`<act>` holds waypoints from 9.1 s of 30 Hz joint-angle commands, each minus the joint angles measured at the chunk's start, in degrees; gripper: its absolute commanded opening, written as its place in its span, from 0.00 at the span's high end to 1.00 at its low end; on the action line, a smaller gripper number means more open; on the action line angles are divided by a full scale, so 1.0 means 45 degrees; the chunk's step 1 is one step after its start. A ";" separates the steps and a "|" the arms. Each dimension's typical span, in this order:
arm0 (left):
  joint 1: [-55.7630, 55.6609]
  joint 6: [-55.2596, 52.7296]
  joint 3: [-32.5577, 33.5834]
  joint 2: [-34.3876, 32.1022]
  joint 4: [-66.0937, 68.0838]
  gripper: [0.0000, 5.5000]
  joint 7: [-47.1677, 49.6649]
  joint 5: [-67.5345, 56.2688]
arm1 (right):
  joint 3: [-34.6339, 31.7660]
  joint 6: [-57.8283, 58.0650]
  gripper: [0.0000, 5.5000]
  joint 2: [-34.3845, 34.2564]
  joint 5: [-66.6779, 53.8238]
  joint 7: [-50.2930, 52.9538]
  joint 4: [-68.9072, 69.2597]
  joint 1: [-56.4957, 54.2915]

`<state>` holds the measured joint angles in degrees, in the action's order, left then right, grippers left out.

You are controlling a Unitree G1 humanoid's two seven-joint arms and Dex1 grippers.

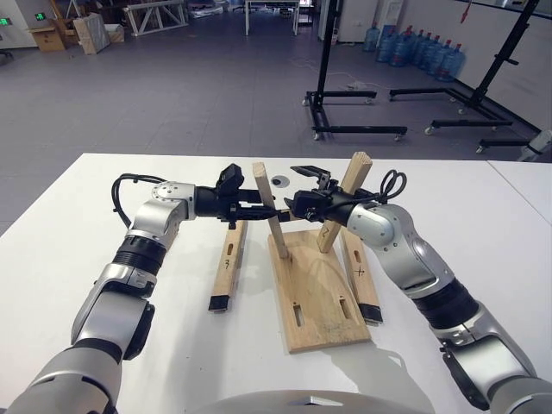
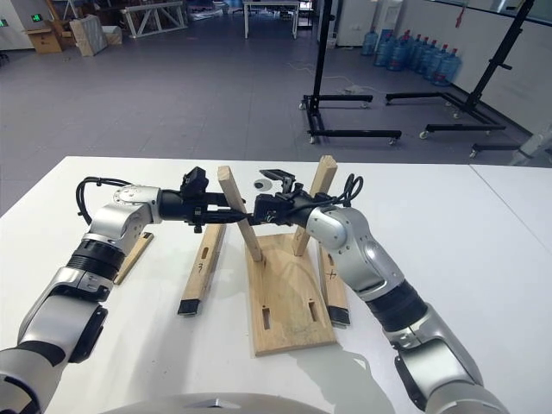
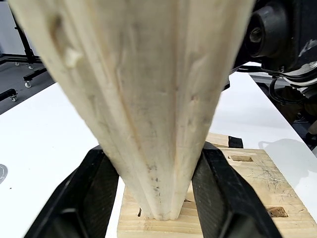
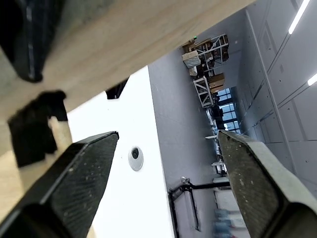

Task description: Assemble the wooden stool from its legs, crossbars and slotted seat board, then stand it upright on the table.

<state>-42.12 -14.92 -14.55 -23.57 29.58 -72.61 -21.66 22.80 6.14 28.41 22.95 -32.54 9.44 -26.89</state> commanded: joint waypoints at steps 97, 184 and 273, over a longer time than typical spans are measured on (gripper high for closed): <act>0.9827 -0.4885 0.5653 -0.2354 -0.6780 0.26 1.0024 0.3196 | -0.7373 0.3123 0.33 -0.1547 -0.7320 0.3821 0.1863 0.3477; 0.6535 0.3576 0.0929 0.1854 -1.0012 0.77 0.8155 0.1570 | -0.6530 0.7320 0.57 -0.4273 -2.2145 0.5374 0.2817 0.2205; -0.0378 0.3537 0.1757 0.5429 0.4903 0.49 0.7886 0.2895 | -1.0958 0.7172 0.93 -0.0507 -2.1354 0.1101 0.1344 0.5856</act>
<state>-43.71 1.15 -7.57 0.72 55.78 -37.94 -8.52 -27.35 41.53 27.81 -77.62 -31.06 12.88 0.51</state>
